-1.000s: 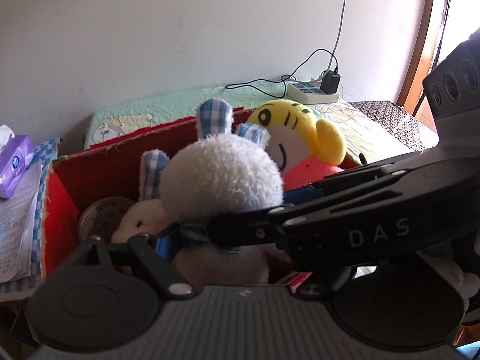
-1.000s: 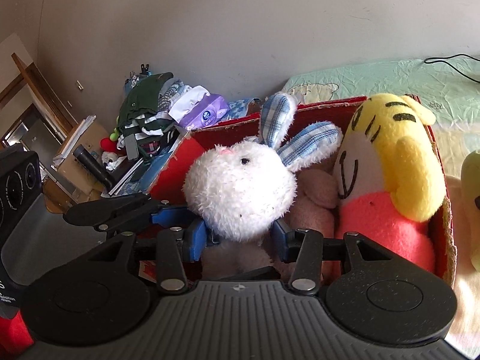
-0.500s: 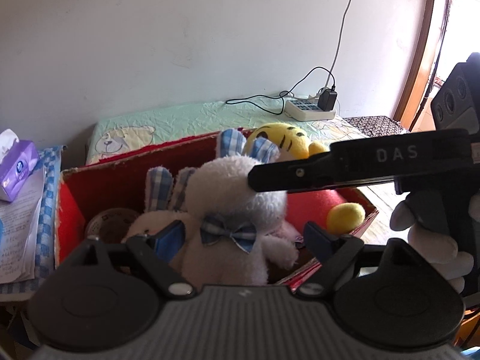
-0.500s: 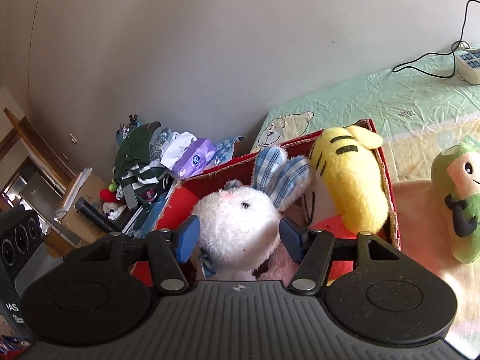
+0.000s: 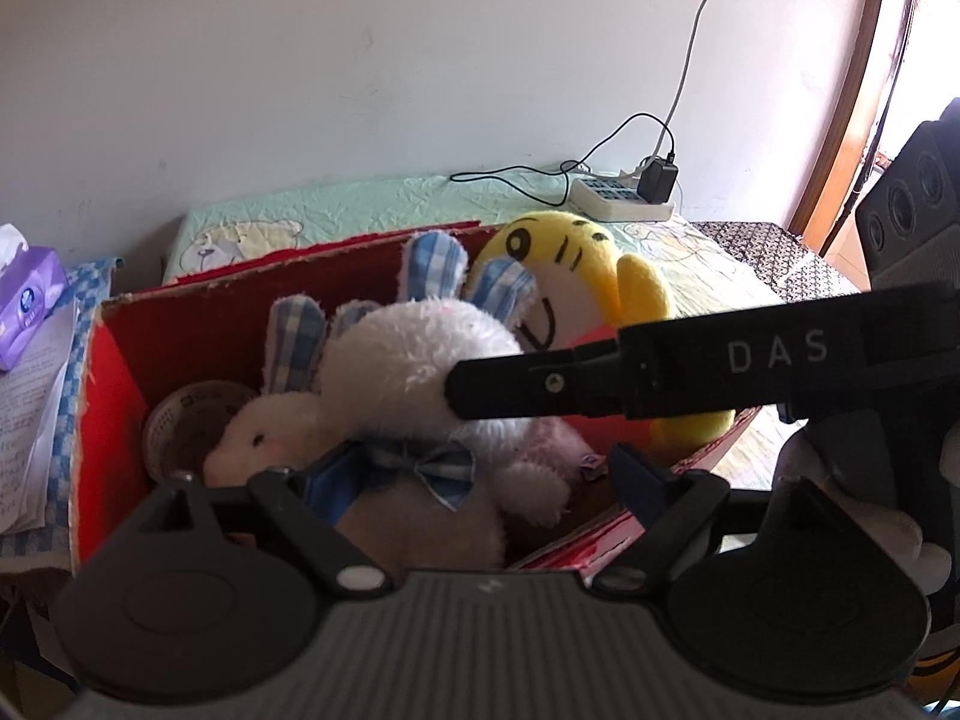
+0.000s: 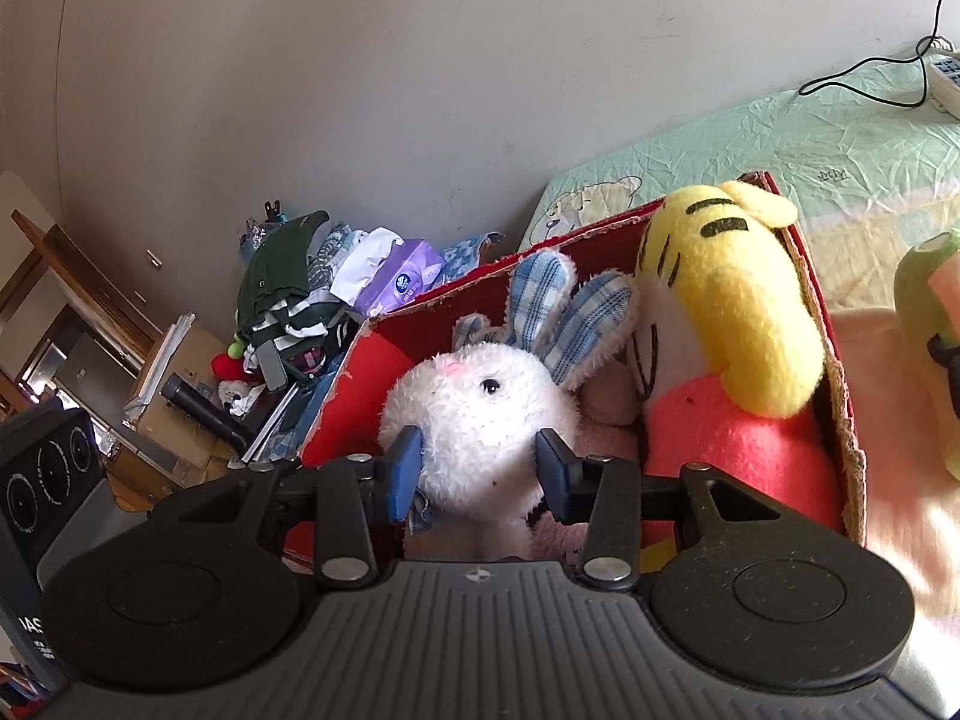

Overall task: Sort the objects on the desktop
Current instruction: 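Open the right gripper to release the white bear, then withdraw the right gripper up from the red box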

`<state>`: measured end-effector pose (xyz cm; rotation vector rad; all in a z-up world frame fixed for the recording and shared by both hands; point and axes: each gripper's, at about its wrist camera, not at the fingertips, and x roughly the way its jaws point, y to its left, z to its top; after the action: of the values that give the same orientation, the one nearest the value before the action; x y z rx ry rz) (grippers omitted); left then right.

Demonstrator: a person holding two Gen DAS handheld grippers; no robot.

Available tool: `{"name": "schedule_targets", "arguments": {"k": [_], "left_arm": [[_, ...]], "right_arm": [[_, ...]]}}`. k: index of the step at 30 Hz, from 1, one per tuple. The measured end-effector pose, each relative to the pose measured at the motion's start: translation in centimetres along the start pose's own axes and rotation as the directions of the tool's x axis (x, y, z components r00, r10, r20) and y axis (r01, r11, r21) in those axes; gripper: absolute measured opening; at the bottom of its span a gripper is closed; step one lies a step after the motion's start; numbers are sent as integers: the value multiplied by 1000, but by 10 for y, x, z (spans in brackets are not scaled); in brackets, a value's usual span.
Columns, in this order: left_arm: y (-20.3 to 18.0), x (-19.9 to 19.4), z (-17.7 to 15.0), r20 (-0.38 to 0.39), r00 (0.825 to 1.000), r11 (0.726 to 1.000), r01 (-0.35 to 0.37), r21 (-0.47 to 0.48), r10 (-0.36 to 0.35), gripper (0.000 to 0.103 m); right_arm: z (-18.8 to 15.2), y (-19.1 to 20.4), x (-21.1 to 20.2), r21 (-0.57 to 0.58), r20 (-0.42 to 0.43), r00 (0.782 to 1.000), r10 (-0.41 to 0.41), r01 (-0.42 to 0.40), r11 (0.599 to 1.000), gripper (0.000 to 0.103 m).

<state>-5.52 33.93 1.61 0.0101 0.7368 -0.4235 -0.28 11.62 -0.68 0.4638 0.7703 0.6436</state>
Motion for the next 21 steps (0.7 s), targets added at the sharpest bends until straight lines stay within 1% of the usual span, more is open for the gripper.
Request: {"name": "schedule_targets", "arguments": {"k": [6, 9, 11, 15, 21], "left_arm": [[2, 0, 6, -11, 999, 998, -52, -37, 52, 90], [4, 1, 8, -28, 995, 994, -95, -59, 94, 90], [4, 1, 9, -39, 990, 989, -135, -68, 132, 91], [1, -4, 10, -53, 981, 978, -189, -90, 185, 91], [-8, -7, 4, -88, 961, 960, -269, -79, 262, 93]], "right_arm": [[2, 0, -6, -3, 12, 1000, -18, 18, 1000, 48], [0, 1, -12, -8, 33, 999, -23, 24, 1000, 49], [-1, 2, -18, 3, 56, 998, -32, 32, 999, 48], [-7, 6, -23, 6, 73, 994, -78, 78, 997, 48], [-17, 16, -31, -43, 101, 984, -148, 153, 987, 48]]}}
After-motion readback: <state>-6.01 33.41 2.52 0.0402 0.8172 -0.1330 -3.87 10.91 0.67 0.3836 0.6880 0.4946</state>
